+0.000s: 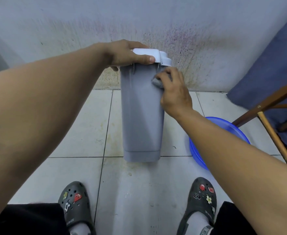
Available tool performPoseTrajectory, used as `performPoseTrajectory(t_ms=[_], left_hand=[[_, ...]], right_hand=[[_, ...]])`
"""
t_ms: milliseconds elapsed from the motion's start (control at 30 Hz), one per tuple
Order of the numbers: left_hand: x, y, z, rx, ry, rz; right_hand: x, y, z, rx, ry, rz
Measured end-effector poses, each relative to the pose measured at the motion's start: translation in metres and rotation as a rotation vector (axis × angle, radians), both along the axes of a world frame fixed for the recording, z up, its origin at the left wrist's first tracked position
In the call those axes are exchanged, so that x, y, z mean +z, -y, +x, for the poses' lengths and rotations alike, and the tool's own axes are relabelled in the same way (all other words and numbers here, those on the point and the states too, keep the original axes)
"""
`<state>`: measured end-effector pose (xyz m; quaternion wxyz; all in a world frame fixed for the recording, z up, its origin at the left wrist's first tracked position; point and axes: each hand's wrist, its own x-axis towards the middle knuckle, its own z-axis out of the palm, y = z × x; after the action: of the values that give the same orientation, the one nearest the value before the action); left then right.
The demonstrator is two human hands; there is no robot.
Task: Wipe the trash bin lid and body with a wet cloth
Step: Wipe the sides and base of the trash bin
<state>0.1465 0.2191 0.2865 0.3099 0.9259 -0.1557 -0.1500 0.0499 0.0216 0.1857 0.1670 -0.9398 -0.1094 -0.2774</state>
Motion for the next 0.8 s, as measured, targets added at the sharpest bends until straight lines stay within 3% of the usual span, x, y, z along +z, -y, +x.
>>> performPoseTrajectory(t_ms=[133, 333, 533, 800], left_hand=[[0.000, 0.000, 0.001, -0.001, 0.004, 0.002], [0.002, 0.003, -0.004, -0.024, 0.005, 0.026], [0.003, 0.001, -0.003, -0.017, -0.008, 0.017], [0.004, 0.000, 0.001, -0.033, -0.008, 0.012]], right_hand=[[-0.020, -0.008, -0.017, 0.007, 0.034, -0.071], [-0.021, -0.034, -0.020, 0.225, 0.112, -0.348], [-0.001, -0.072, 0.005, 0.149, 0.116, -0.375], [-0.047, -0.098, -0.030, 0.212, 0.019, -0.445]])
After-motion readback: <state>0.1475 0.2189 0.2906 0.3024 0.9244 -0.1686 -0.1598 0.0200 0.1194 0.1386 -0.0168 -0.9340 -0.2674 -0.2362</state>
